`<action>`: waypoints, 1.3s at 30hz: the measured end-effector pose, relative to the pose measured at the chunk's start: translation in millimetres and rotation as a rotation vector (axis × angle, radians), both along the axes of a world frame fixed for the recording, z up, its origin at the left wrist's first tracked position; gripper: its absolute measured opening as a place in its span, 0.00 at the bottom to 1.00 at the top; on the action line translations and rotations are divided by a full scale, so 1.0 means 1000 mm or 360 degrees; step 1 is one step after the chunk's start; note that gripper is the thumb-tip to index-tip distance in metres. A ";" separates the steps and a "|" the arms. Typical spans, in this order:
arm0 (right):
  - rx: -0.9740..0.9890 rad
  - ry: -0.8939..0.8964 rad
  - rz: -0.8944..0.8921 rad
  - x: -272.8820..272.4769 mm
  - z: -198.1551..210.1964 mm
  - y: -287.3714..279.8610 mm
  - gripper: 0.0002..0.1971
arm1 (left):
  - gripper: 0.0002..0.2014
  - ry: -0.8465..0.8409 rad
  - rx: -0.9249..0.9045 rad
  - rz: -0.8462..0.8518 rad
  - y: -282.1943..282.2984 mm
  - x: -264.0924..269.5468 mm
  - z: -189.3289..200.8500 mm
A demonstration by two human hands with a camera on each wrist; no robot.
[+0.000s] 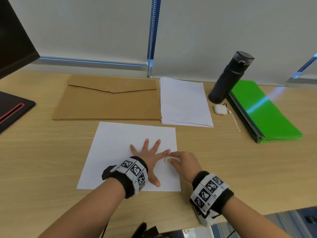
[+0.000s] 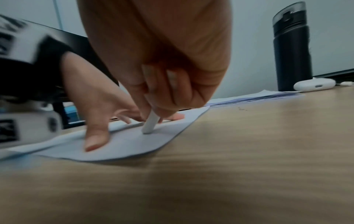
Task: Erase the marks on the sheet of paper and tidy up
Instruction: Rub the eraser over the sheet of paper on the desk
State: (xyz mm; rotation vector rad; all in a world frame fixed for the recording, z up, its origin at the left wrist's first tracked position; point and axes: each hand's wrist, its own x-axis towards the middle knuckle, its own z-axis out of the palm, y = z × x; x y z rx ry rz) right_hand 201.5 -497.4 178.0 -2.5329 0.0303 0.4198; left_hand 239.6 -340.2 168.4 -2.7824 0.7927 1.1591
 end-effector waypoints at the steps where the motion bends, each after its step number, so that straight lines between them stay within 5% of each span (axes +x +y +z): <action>1: -0.0030 0.0019 0.0066 -0.009 -0.001 0.000 0.15 | 0.61 0.0000 0.0010 -0.0002 -0.001 0.000 0.000; 5: -0.0087 0.0152 0.0214 -0.014 0.003 -0.003 0.14 | 0.61 0.0003 0.0044 -0.0017 -0.003 -0.001 0.001; 10: 0.0013 -0.0029 -0.0077 0.007 0.002 0.004 0.15 | 0.61 0.0000 0.0039 0.0000 -0.002 -0.001 0.002; 15: -0.0087 0.0164 0.0147 -0.011 0.002 -0.008 0.14 | 0.61 0.0004 0.0044 -0.0014 -0.003 -0.001 0.000; 20: 0.0001 -0.0012 -0.0111 0.008 0.003 -0.002 0.14 | 0.61 0.0006 0.0049 -0.0015 -0.002 0.000 0.001; 26: -0.0098 0.0199 0.0130 -0.010 0.011 -0.009 0.13 | 0.61 0.0008 0.0058 -0.0025 -0.003 -0.001 0.001; 31: 0.0014 0.0027 -0.0117 0.011 0.007 0.002 0.11 | 0.61 0.0010 0.0064 -0.0027 -0.003 0.000 0.000; 36: -0.0041 0.0235 0.0156 -0.014 0.009 -0.007 0.12 | 0.61 0.0015 0.0038 -0.0021 -0.002 -0.001 -0.001; 39: -0.0014 0.0200 0.0081 0.003 0.011 -0.005 0.10 | 0.61 0.0016 0.0026 -0.0027 -0.001 0.000 0.000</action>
